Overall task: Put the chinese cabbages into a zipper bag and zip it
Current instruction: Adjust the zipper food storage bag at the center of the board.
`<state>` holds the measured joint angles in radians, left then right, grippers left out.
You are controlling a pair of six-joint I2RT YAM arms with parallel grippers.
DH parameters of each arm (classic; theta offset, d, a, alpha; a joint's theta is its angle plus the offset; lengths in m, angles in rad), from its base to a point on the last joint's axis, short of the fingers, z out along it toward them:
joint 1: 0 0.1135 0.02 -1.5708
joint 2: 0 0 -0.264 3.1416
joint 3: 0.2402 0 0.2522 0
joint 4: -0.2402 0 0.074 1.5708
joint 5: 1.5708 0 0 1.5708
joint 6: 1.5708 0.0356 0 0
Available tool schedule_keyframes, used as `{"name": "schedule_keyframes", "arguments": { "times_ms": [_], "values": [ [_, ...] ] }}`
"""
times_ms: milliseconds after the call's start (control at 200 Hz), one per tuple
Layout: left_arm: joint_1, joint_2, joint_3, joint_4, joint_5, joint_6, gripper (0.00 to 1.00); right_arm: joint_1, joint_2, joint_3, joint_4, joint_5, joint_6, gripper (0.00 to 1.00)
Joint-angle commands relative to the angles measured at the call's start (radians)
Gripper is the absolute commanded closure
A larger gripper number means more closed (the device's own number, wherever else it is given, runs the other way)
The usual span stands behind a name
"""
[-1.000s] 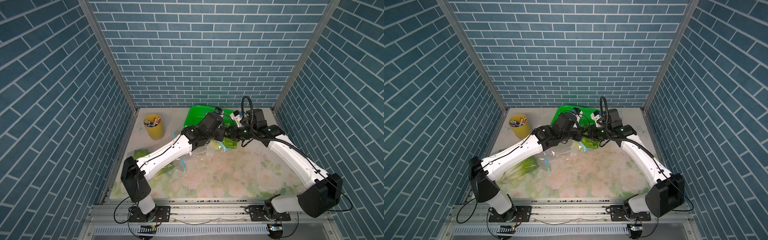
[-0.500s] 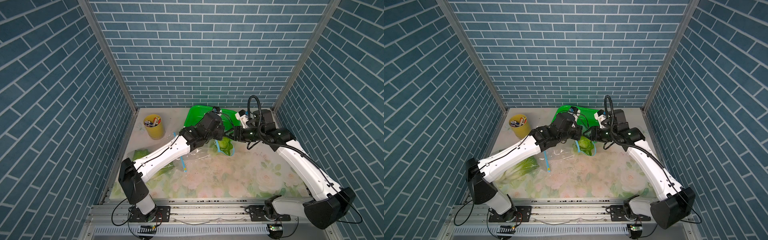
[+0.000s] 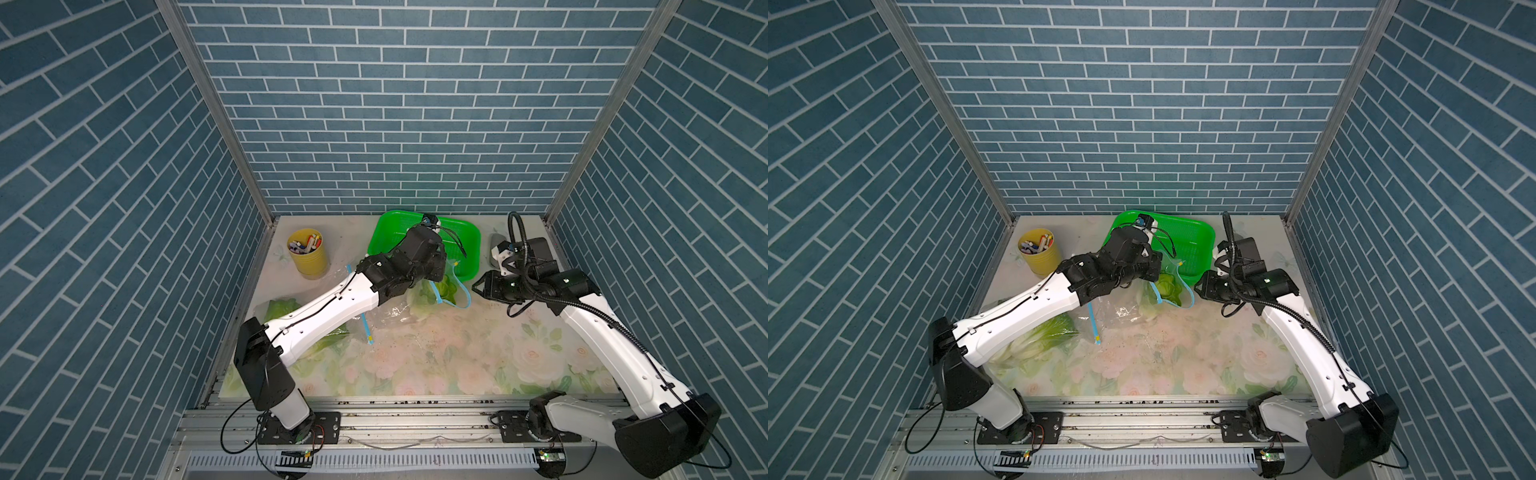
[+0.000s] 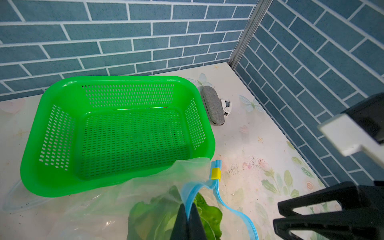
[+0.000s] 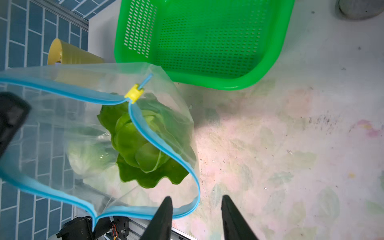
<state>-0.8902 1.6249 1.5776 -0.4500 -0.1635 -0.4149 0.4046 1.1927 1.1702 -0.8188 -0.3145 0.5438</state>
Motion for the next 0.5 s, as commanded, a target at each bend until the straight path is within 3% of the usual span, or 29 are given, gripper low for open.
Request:
{"name": "schedule_keyframes", "arguments": {
  "times_ms": [0,255,495],
  "values": [
    [-0.002,-0.030,-0.005,0.027,-0.011,-0.007,1.00,-0.002,0.018,-0.018,0.055,-0.070,0.001,0.62],
    [-0.001,-0.031,-0.009,0.027,-0.016,-0.010,1.00,-0.001,0.080,-0.026,0.085,-0.131,-0.036,0.63],
    [-0.001,-0.027,-0.002,0.022,-0.016,-0.007,1.00,-0.001,0.118,-0.038,0.107,-0.125,-0.050,0.75]
  ]
}}
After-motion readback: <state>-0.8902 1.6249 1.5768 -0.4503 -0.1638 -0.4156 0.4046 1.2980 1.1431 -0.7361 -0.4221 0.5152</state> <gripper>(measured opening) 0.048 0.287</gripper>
